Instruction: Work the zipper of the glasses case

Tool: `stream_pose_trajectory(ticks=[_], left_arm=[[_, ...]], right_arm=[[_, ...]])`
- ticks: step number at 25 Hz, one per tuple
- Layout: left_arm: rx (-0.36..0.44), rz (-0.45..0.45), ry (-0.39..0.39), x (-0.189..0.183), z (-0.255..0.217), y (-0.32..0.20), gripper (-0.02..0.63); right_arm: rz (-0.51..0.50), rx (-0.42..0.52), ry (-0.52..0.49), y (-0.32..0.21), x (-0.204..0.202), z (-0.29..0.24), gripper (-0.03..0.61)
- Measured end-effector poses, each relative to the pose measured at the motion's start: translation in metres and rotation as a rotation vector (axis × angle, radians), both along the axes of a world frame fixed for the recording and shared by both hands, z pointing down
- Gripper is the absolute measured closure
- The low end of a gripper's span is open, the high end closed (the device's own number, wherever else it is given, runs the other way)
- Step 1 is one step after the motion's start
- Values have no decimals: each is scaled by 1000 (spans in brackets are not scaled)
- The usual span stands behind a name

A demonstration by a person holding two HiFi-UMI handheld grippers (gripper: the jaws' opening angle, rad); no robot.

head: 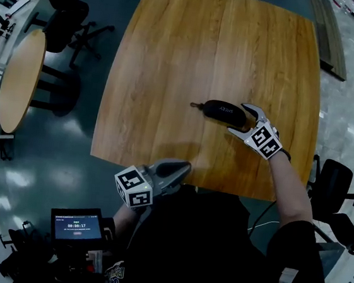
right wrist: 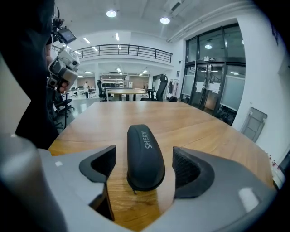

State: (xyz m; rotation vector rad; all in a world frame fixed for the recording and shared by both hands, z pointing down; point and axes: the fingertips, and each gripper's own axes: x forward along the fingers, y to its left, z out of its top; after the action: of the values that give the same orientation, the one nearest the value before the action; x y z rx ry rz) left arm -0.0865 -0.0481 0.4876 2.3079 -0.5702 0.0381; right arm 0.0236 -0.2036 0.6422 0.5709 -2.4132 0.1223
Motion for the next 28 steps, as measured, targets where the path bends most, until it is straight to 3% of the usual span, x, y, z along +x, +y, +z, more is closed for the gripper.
stream_pose_trajectory(ticks=[2, 3, 4, 5, 9, 13, 20, 28], left_arm=[[7, 19, 21, -4, 0, -4, 615], [9, 26, 32, -4, 0, -4, 615], [9, 28, 41, -4, -2, -4, 615], [6, 26, 50, -4, -4, -4, 615], [21, 18, 72, -2, -12, -5, 615], [60, 53, 67, 15, -8, 2, 615], [147, 79, 76, 38, -39, 22, 615], [155, 26, 59, 88, -40, 115, 615]], right_arm=[[73, 37, -59, 2, 4, -27, 248], [134, 59, -109, 5, 11, -43, 326], [210, 73, -179, 10, 19, -59, 509], [293, 75, -264, 16, 27, -77, 573], [571, 72, -578, 61, 48, -147, 574], [705, 65, -740, 117, 47, -192, 574], [612, 6, -735, 180, -12, -212, 574], [489, -15, -749, 269, 12, -216, 574]])
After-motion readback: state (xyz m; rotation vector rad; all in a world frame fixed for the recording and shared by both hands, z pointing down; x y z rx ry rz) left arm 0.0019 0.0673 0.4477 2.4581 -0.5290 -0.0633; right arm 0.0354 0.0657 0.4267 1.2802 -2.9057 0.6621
